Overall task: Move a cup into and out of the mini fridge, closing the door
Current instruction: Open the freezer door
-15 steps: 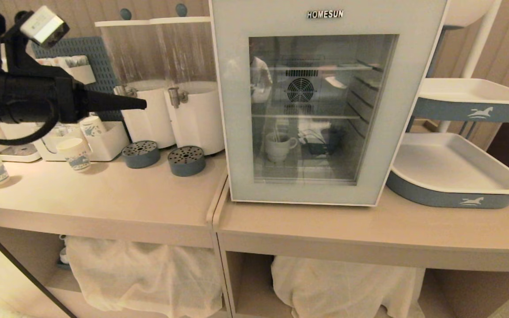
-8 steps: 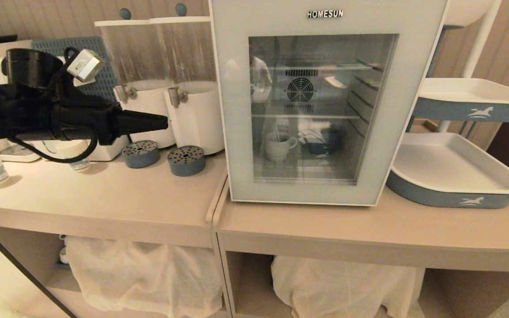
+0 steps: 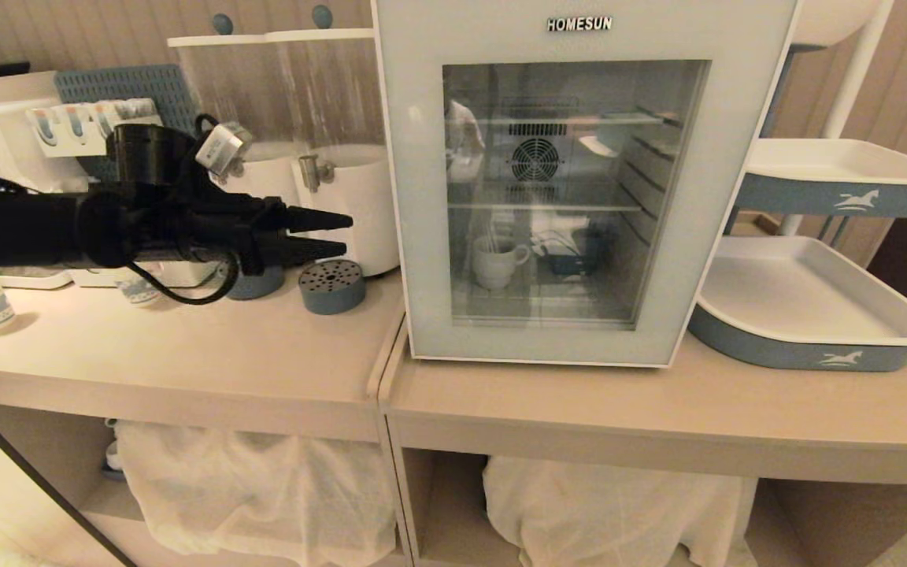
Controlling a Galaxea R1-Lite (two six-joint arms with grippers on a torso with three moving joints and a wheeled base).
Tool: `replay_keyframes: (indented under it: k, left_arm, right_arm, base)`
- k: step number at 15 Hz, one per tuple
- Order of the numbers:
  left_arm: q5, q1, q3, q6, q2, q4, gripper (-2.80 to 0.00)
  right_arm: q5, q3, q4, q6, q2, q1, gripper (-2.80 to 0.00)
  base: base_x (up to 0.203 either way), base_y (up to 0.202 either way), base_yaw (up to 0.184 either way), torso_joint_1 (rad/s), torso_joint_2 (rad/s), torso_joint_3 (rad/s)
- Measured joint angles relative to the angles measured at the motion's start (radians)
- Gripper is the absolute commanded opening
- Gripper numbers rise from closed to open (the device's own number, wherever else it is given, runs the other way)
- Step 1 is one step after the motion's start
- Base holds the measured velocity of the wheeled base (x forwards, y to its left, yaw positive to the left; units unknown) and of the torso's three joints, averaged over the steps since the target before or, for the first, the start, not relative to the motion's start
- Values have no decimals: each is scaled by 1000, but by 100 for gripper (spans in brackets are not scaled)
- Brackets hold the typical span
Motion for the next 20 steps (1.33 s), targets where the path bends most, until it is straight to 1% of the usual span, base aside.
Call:
replay_keyframes:
  k: [1,2,4,8,14,20]
  left_arm:
    - [0,-14,1,-22,15,-40,0]
    - [0,-25,1,-32,25,-50,0]
    - [1,-36,-19,-40,39,-50,0]
    - [2,-55,-71,-93,61,-53,0]
    - [14,-88,-125,-100,106,-52,0]
    - [57,-103,-141,-99,135,-59,0]
  right_arm:
    - [0,0,0,0,0,0,-280]
    - [0,0,-1,0,0,0,-280]
    - [0,0,-1,0,0,0,-280]
    - [-1,0,-1,3,0,0,-280]
    - [-3,0,0,3,0,0,-280]
    - [-2,0,0,2,0,0,-280]
  base:
    - [0,0,0,0,0,0]
    - [0,0,0,0,0,0]
    - [0,0,0,0,0,0]
    - [0,0,0,0,0,0]
    - [0,0,0,0,0,0]
    - [0,0,0,0,0,0]
